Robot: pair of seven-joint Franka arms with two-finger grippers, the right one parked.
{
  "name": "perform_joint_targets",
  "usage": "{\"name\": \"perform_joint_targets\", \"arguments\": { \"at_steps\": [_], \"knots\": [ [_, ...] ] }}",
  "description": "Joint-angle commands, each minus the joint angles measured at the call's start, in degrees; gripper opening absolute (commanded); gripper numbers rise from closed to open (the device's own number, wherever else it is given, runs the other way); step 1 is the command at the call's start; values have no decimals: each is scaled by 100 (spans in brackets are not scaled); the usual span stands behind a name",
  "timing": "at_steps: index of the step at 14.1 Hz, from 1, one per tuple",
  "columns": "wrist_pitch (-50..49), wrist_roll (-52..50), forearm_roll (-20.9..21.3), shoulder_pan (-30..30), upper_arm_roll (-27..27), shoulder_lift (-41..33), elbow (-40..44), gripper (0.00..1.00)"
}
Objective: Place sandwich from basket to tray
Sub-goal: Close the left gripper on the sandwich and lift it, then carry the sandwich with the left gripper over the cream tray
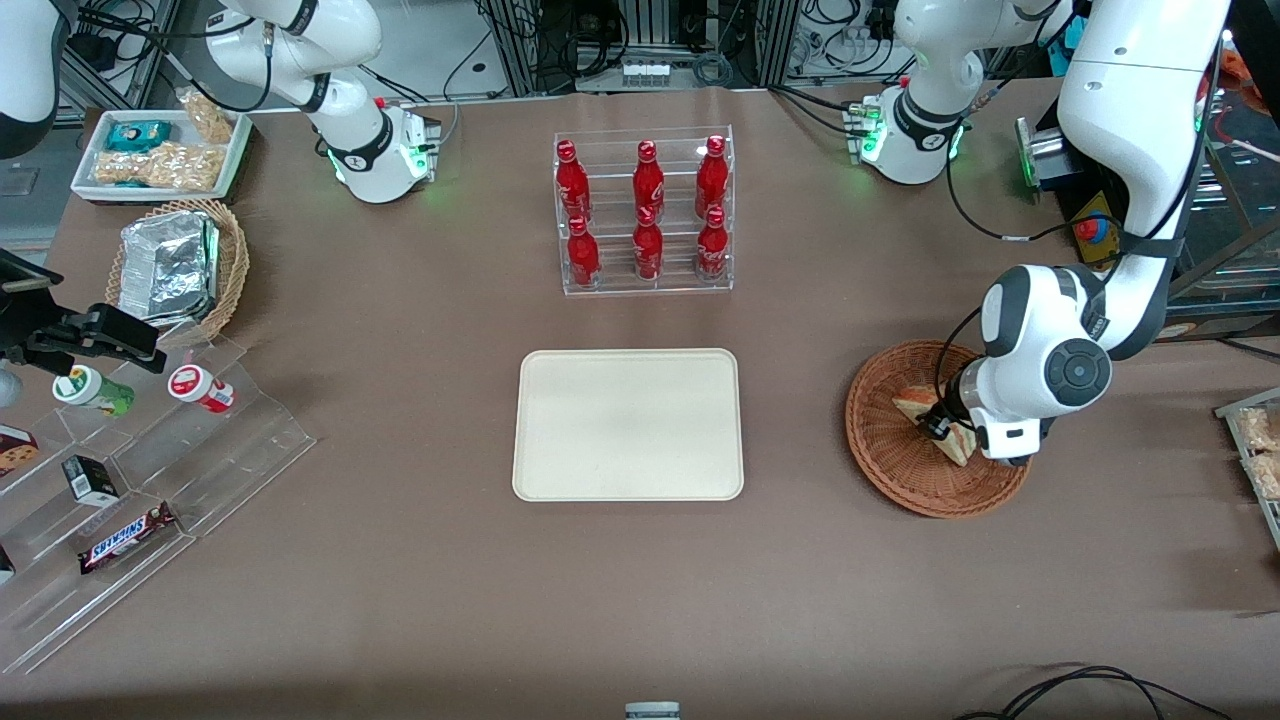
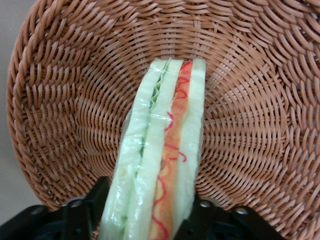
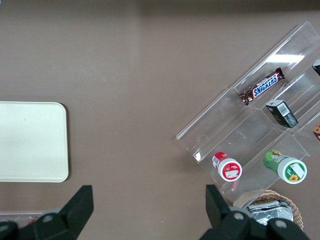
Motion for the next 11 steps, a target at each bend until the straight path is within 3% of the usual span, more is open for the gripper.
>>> {"name": "perform_joint_targets", "arguments": {
  "at_steps": [1,7,11],
  "knots": [
    [28,-259,-41,-9,-12,-78,30,8],
    [-1095,292,21,-245,-55,-298,890,9],
    [-1378,242,3,-1631,-231,-325,1154,12]
  ]
}}
